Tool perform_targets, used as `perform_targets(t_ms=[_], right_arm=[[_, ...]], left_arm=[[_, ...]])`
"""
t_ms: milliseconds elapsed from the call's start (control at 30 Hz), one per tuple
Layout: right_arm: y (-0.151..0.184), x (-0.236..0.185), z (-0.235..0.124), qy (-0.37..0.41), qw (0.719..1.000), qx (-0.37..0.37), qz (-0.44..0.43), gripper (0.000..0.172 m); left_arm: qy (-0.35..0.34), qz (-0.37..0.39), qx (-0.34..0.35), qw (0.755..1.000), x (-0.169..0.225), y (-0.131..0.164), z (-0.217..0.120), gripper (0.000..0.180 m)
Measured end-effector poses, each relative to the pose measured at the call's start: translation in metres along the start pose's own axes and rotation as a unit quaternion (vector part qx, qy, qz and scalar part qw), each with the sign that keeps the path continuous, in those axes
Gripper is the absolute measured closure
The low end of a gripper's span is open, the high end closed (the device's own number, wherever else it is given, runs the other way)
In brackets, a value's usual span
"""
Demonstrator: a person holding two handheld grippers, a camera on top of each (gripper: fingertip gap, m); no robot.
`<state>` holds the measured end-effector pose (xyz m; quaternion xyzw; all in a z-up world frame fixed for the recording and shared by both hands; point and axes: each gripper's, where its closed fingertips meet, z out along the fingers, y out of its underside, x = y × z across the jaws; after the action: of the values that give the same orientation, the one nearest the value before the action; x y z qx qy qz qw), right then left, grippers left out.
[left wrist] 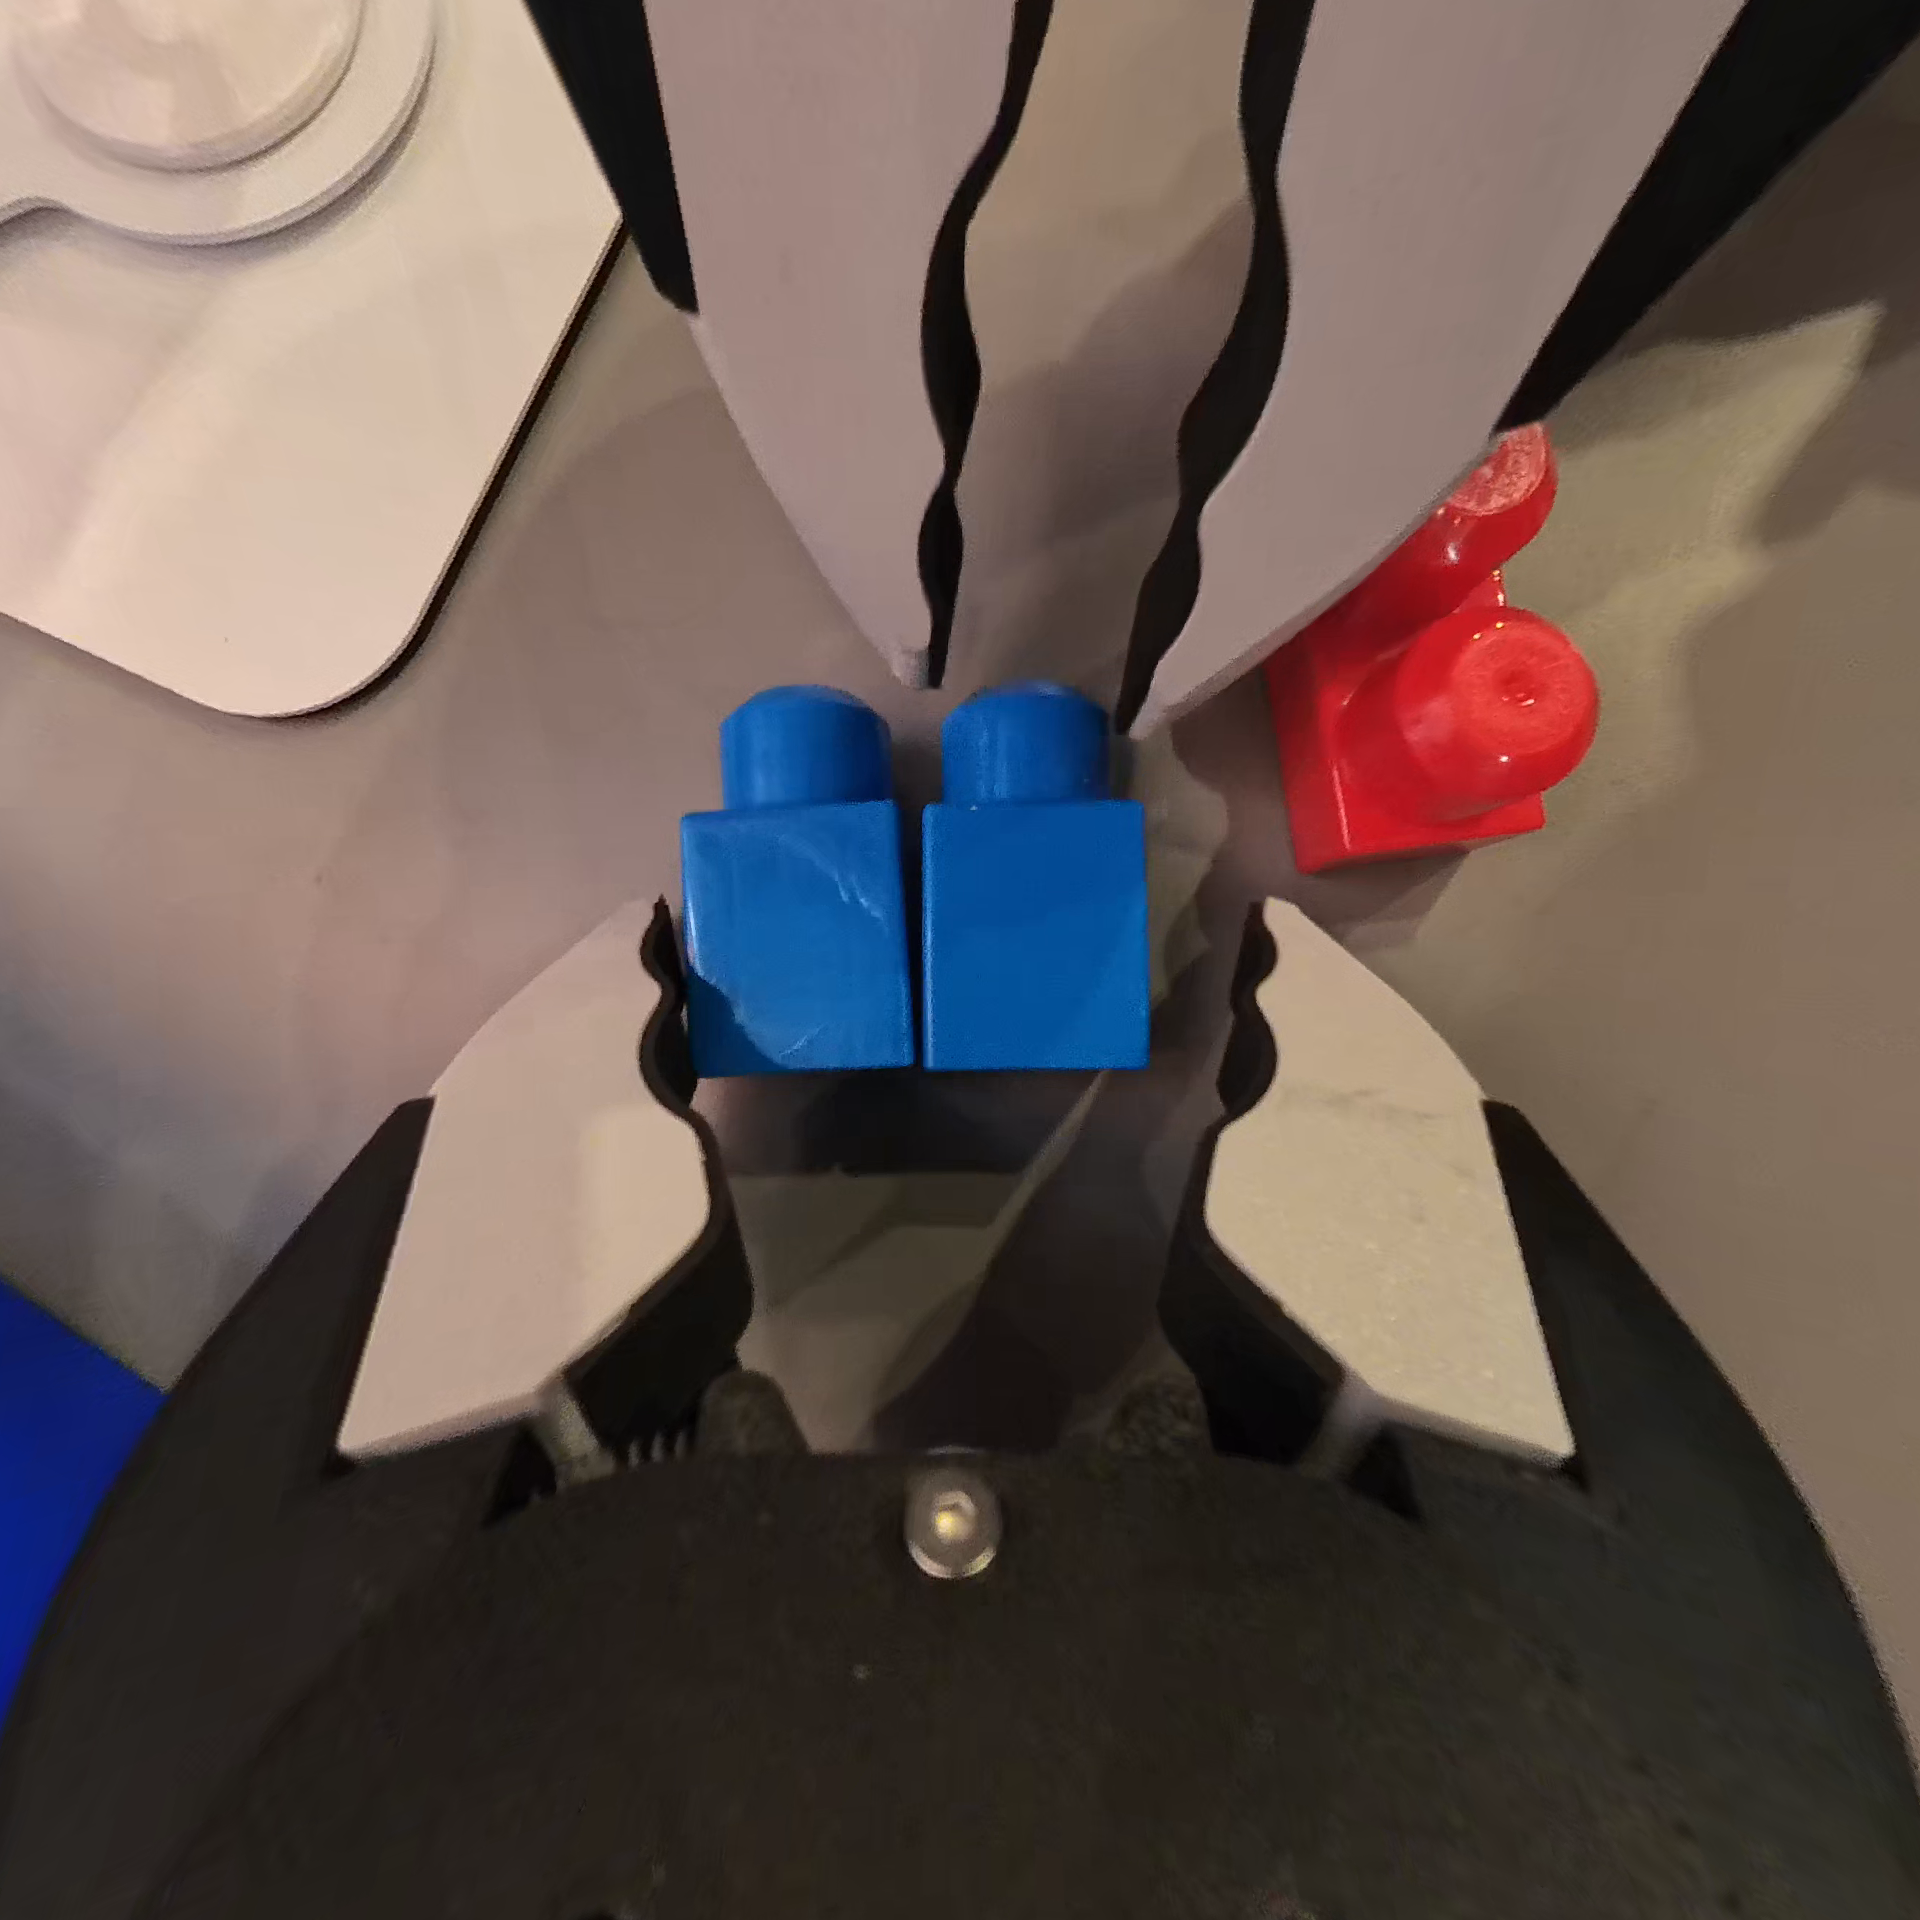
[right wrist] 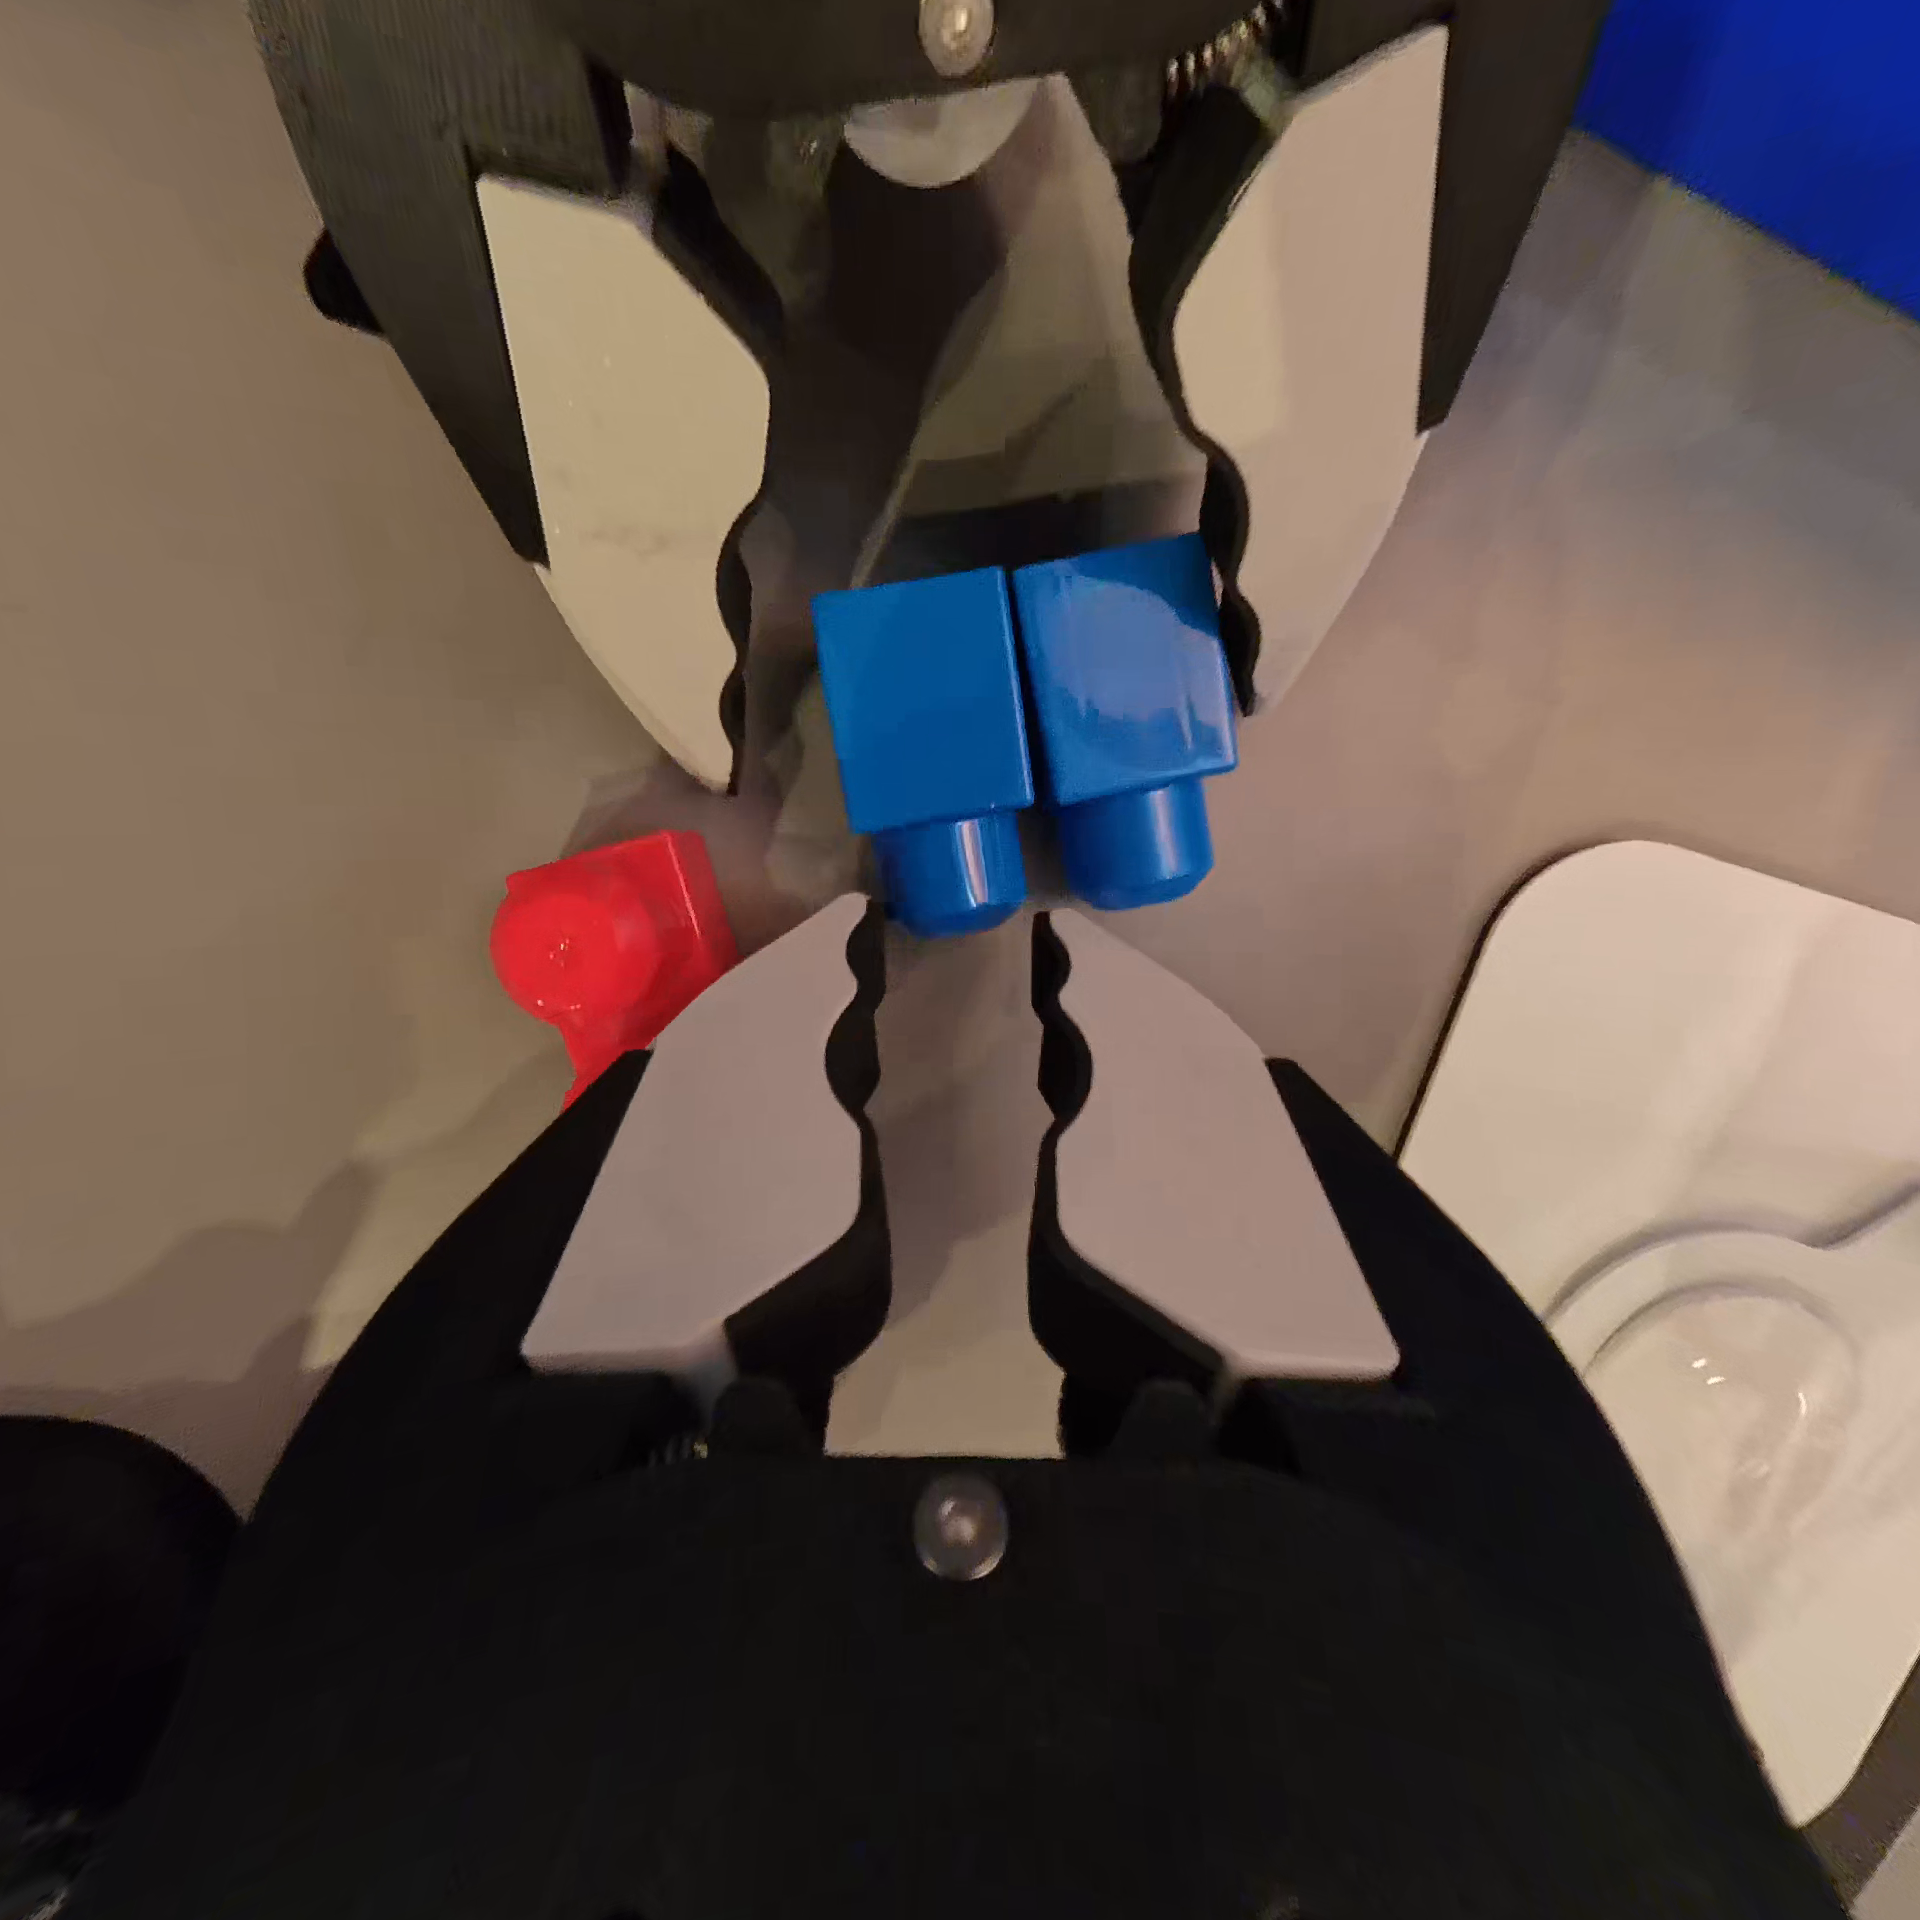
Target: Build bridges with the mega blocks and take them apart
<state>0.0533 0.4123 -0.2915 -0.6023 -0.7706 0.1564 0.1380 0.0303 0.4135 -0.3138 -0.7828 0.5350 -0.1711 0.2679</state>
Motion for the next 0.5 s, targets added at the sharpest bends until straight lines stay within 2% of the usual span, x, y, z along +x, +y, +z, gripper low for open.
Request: perform_targets(t_ms=[33,500], right_arm=[[-0.002,0.001,0.001,0.002,1.000,0.006,0.001,0.145],[0.001,0.007,-0.016,-0.004,0.999,0.036,0.025,0.140]], left_arm=[[0.000,-0.002,0.001,1.000,0.000,0.000,0.000,0.082],[-0.016,0.000,0.010,1.000,-0.008,-0.002,-0.001,0.099]])
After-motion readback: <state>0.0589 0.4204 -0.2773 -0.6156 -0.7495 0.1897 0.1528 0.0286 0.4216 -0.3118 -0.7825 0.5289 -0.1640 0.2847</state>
